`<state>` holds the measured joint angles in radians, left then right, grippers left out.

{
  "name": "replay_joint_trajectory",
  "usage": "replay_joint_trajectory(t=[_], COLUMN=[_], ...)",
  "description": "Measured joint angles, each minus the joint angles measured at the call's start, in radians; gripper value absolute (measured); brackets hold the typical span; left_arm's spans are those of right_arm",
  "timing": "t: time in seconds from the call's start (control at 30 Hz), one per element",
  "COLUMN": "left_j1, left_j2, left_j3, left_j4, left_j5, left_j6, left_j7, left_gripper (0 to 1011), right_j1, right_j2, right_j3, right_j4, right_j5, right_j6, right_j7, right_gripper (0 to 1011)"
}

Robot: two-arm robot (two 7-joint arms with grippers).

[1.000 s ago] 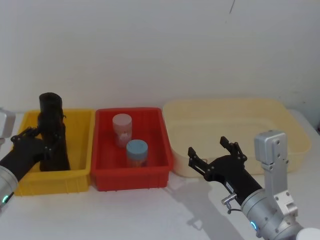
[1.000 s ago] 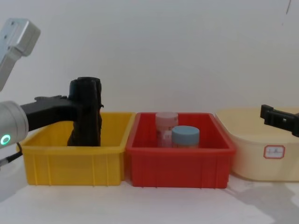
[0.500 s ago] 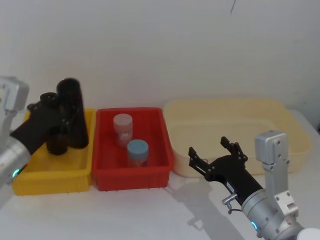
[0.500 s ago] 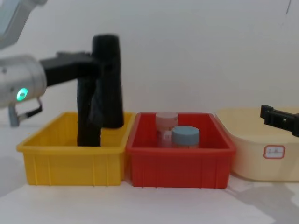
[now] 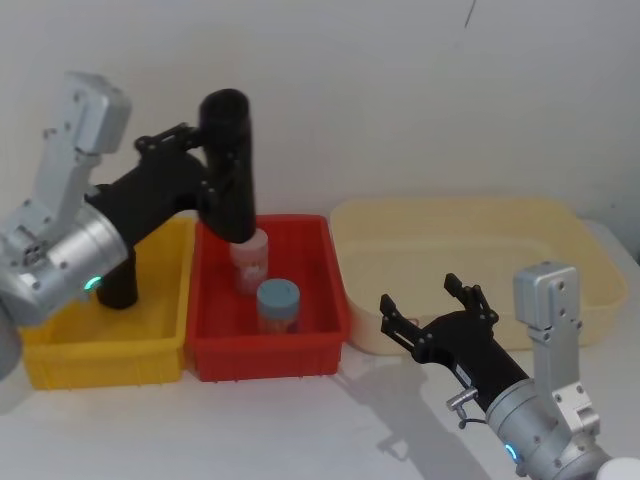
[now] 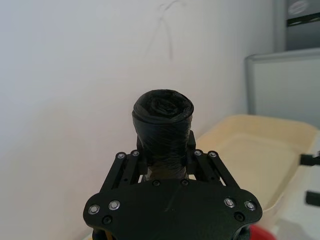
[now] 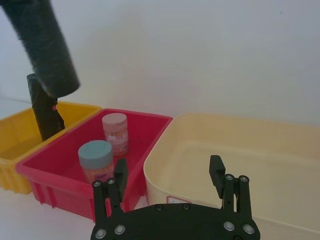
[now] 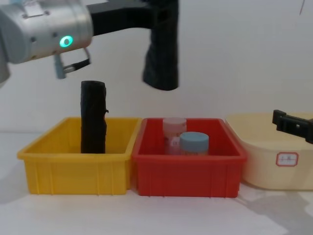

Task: Pick up the garbage bag with the one hand and transfer it to the other hand.

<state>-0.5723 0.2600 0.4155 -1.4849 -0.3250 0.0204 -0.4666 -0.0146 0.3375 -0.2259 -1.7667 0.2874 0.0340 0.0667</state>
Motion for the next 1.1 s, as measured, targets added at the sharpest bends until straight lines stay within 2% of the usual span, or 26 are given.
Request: replay_joint_trajectory(t=[0.2,0.33,0.63,0.87,1.1], left_j1=[-0.038,-0.066,-0.104,-0.123,-0.133], left_j2=[-0.039,-0.082,-0.154,-0.191,-0.21], left_j3=[0.033,0.059,0.104,0.129,0.147], left_j4=[0.044,0.1,0.224,0.292,0.325], left_j5=[-0.025,-0.05,-0.084,-0.097,-0.108], left_j6=[-0.007,-0.022,-0.049,-0.058,-0.059], left_j7=[-0.043,-0.079,-0.121,-0.134,-0.141], left_gripper=[386,386,386,386,386], right_j1=[0.0,0.0,0.0,0.0,0.0], right_j2=[0.0,0.0,0.0,0.0,0.0], right_j3=[0.0,0.0,0.0,0.0,0.0], right_j4=[0.0,0.0,0.0,0.0,0.0], right_j5=[0.0,0.0,0.0,0.0,0.0], right_j6=[0.0,0.0,0.0,0.0,0.0], right_j7=[0.0,0.0,0.0,0.0,0.0], right_gripper=[1001,1001,1000,1001,1000])
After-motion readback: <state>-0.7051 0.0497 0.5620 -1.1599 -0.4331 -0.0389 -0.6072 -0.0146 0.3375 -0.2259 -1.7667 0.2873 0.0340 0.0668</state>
